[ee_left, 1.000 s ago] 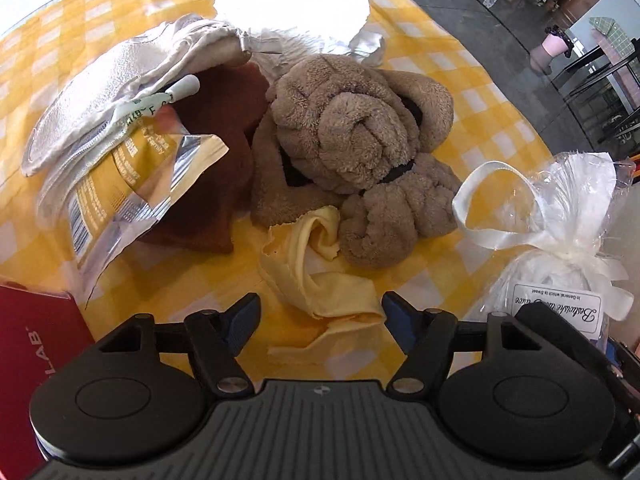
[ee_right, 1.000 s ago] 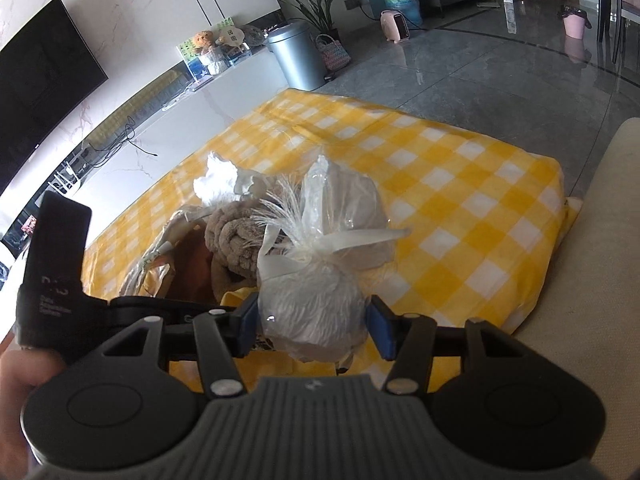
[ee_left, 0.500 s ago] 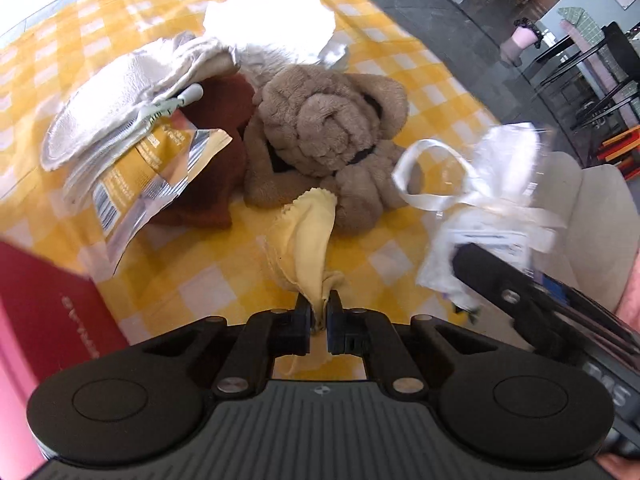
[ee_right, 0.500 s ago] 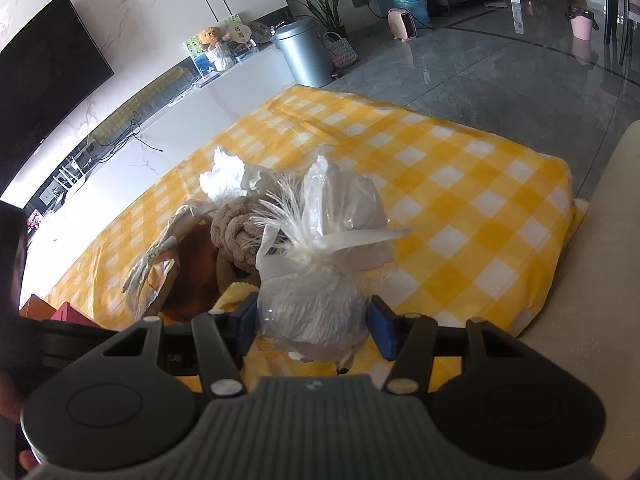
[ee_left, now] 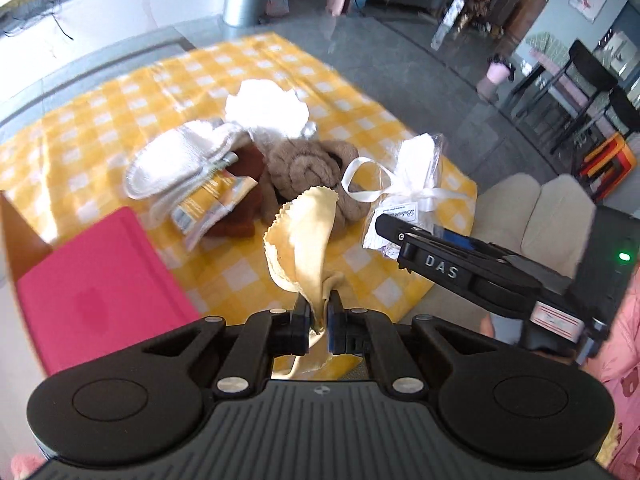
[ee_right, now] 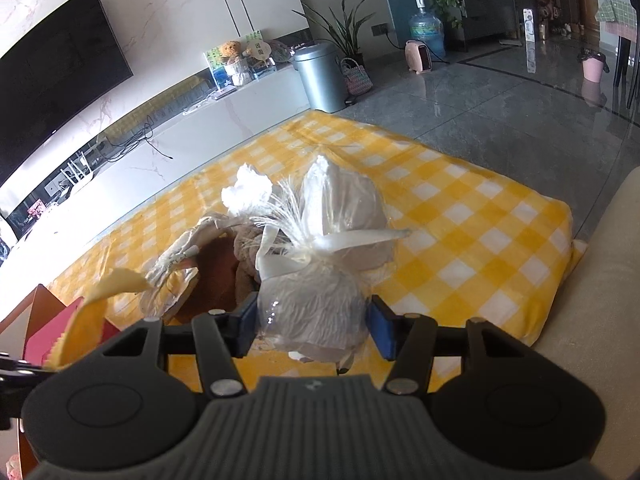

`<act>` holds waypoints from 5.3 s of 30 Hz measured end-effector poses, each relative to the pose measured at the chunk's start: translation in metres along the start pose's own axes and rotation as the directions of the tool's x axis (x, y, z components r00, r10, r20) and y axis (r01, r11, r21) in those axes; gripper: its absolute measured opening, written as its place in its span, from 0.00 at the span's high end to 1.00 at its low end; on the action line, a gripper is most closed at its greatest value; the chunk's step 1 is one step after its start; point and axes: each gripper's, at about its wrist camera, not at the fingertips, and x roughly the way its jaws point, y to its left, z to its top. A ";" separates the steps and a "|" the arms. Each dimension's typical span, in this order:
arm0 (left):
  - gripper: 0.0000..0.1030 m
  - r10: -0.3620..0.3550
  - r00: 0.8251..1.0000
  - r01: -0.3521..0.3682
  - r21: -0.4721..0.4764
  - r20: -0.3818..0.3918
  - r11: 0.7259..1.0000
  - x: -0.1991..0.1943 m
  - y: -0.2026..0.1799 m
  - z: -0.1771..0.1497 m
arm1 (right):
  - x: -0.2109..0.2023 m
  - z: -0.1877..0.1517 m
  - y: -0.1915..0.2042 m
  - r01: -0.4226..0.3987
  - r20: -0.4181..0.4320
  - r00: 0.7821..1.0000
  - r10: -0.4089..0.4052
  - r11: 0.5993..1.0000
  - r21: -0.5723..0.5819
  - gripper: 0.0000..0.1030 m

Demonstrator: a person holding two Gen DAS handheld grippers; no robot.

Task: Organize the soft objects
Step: 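Carry the bundle and yellow cloth in both tools over the white box, then open the right tool to drop the bundle while the left releases the cloth into the box, then reach the right tool to the brown fluffy towel teddy and grasp it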

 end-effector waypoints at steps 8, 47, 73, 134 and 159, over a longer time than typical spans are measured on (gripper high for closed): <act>0.91 0.092 0.976 -0.072 -0.110 0.198 0.991 -0.082 0.049 -0.049 | -0.031 0.000 0.034 -0.148 0.082 0.985 0.154 0.987 -0.069 0.46; 0.91 0.263 0.888 -0.042 -0.503 0.377 0.864 -0.166 0.197 -0.187 | -0.024 -0.144 0.279 -0.432 -0.363 0.899 0.243 0.625 -0.650 0.46; 0.91 0.217 0.917 -0.041 -0.465 0.334 0.885 -0.143 0.191 -0.177 | -0.054 -0.088 0.227 -0.436 -0.222 0.900 0.376 0.748 -0.500 0.07; 0.04 0.433 0.766 -0.297 -0.336 0.476 0.894 -0.133 0.116 -0.155 | -0.052 -0.027 0.135 -0.319 -0.069 0.947 0.314 0.890 -0.327 0.06; 0.06 0.324 0.894 -0.293 -0.143 0.308 0.945 -0.056 0.072 -0.048 | 0.075 0.022 0.066 -0.027 -0.163 0.986 -0.016 0.966 -0.256 0.06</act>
